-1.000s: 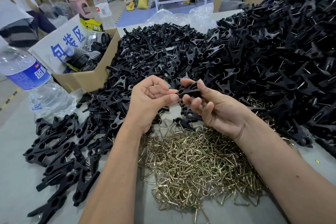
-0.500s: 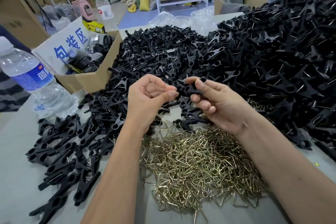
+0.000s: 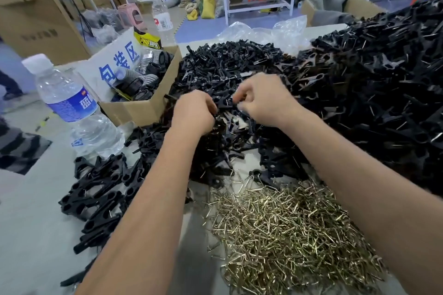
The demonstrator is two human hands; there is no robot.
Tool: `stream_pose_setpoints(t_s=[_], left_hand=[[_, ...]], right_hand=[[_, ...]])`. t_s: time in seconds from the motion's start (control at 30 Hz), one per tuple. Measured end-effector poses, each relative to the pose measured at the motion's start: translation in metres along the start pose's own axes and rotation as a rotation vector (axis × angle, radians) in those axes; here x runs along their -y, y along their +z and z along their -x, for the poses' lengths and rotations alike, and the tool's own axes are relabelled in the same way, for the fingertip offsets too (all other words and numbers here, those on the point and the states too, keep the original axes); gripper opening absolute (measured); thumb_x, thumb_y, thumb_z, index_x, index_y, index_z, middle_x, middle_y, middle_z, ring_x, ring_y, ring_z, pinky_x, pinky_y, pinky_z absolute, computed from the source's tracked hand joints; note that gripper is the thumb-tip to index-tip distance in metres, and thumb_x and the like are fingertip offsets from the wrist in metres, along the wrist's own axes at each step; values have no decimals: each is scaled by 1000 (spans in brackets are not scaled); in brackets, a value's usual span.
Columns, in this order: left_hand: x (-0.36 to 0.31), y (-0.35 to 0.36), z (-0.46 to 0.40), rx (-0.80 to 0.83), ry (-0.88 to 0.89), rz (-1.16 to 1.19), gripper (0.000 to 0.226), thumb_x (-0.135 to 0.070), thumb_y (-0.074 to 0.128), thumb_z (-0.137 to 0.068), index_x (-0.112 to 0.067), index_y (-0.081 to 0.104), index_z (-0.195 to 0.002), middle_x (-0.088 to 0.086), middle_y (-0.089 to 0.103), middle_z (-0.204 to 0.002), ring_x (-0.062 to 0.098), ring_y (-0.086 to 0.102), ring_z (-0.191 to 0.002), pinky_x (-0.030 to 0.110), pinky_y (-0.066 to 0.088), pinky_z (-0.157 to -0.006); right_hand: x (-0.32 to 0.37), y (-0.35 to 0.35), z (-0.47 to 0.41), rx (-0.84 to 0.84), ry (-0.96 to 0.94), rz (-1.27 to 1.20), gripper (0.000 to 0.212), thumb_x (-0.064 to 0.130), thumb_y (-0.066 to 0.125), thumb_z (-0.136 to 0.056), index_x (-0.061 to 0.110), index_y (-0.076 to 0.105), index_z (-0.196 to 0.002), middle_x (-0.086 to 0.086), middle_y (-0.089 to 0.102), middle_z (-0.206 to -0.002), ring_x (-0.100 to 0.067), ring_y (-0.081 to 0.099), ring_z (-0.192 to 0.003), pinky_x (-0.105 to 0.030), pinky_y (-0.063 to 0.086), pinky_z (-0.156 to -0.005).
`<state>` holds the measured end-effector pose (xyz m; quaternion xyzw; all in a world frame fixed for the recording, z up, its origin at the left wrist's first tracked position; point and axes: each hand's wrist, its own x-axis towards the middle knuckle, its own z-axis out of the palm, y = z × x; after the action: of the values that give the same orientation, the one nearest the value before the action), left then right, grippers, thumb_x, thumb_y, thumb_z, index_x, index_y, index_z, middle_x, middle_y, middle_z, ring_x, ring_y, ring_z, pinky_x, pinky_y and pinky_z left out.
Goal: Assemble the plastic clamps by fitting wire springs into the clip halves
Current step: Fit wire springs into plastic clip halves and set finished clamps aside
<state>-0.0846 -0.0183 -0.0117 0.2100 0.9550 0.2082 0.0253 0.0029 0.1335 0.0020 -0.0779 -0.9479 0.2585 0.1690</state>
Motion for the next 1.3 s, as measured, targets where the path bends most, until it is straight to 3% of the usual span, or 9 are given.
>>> stream_pose_setpoints(t_s=[0.1,0.23,0.37,0.5,0.7,0.9,1.07,1.2,1.3], left_hand=[[-3,0,-6,114,77,-146,38,-3,67,-87,-33,75,-110,3,72,-118,25,66,-109,33,52,-95],[3,4,-18,136,125,-250,37,-16,68,-90,-33,71,-122,11,60,-129,35,54,-124,43,44,-109],[9,9,-24,90,121,-190,23,-13,69,-87,-33,72,-97,12,54,-123,37,55,-116,45,51,-96],[10,3,-29,130,80,-188,34,-15,79,-81,-40,57,-71,8,57,-118,33,58,-108,40,51,-79],[13,2,-33,151,134,-191,32,-10,78,-82,-32,64,-62,0,65,-89,18,59,-78,33,48,-71],[12,-3,-26,122,114,-77,29,-15,89,-77,-28,67,-63,-5,68,-79,17,63,-78,28,47,-72],[12,-5,-22,-14,79,124,21,-25,88,-82,-18,72,-71,-3,67,-73,8,58,-64,19,38,-55],[8,1,-11,-55,66,377,21,-25,71,-97,-11,79,-84,3,75,-73,18,72,-69,23,55,-66],[0,13,9,39,75,772,21,-9,64,-101,-3,78,-87,10,76,-75,19,71,-65,36,62,-73]], right_hand=[[4,24,-22,361,-45,275,34,1,60,-92,22,77,-113,0,70,-96,-25,68,-95,-37,59,-89],[1,39,-43,504,-81,378,28,15,77,-87,16,68,-113,-3,70,-100,-28,68,-91,-32,55,-75],[-9,39,-55,606,22,189,29,21,85,-86,21,65,-107,4,61,-89,-25,74,-69,-27,56,-51],[-17,34,-55,716,14,179,25,36,86,-84,34,64,-97,8,58,-86,-30,72,-86,-30,53,-60],[-17,33,-49,733,-49,268,30,48,79,-88,25,61,-98,7,59,-90,-10,55,-79,-28,38,-63],[-20,35,-40,594,-87,274,32,39,77,-92,22,57,-74,6,54,-70,-17,54,-70,-32,42,-64],[-24,33,-30,222,-67,211,18,30,79,-91,18,67,-87,8,57,-84,-21,59,-92,-33,47,-78],[-22,24,-16,-44,15,-71,4,22,79,-88,19,79,-91,15,52,-58,-1,49,-58,-20,37,-62],[-18,23,5,-185,134,-387,14,17,68,-92,23,81,-92,14,58,-47,-7,49,-47,-20,41,-52]])
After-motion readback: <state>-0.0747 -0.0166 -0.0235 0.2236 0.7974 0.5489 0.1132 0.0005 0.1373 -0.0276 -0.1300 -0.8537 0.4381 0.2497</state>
